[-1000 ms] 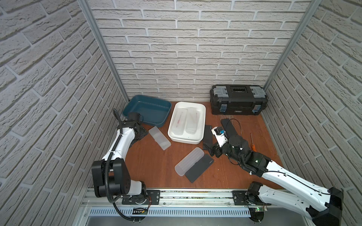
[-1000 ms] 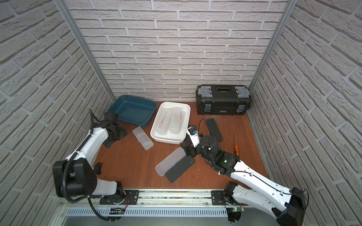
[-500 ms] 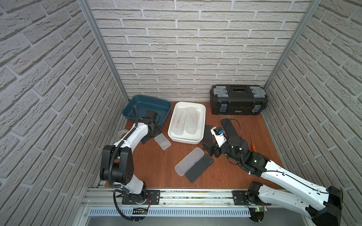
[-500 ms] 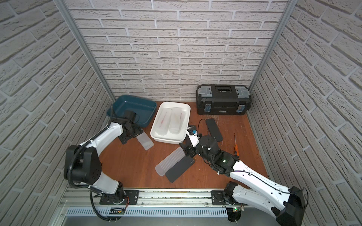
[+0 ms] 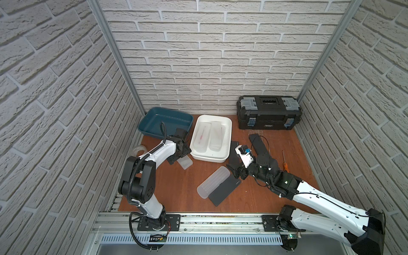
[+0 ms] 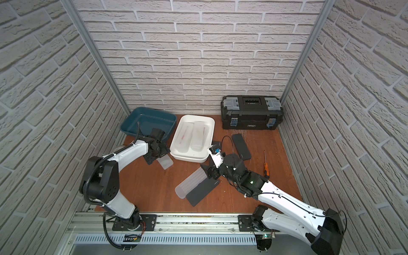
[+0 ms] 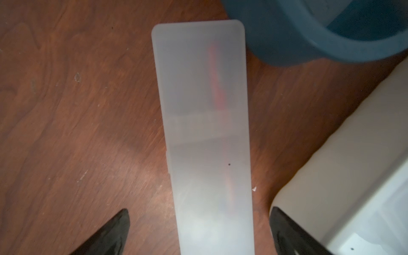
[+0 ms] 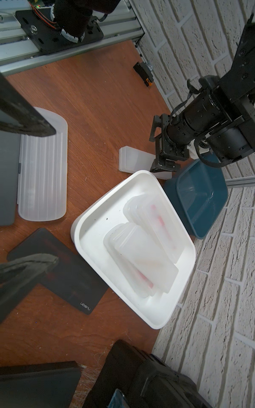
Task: Place the pencil cases by color into the storage box
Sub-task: Pick up the pencil case from the center of the board.
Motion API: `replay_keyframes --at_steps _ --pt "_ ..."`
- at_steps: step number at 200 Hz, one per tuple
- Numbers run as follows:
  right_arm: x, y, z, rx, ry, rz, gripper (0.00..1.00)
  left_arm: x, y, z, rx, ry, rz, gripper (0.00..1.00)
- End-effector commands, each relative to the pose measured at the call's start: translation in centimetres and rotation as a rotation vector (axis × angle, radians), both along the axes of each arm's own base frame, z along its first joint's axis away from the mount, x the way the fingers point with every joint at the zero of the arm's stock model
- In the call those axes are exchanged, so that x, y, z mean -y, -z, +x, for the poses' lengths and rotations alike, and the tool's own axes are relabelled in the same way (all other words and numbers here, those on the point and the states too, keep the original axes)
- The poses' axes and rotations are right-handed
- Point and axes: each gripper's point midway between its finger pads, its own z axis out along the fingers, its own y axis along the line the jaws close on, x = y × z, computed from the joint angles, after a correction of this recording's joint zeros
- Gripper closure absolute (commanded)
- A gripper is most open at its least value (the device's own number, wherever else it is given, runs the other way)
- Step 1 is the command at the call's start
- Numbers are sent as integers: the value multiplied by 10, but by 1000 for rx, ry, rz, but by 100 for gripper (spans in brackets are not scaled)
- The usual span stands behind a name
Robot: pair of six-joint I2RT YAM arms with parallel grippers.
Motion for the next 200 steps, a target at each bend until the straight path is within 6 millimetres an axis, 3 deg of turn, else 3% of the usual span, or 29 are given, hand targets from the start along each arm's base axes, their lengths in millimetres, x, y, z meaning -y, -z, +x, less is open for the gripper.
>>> replay_keyframes --at_steps 1,200 --pt "-10 -12 -4 56 -46 34 16 1 5 4 11 -4 6 2" --pt "-33 -7 -27 84 -144 -42 16 -14 49 10 -20 -3 2 3"
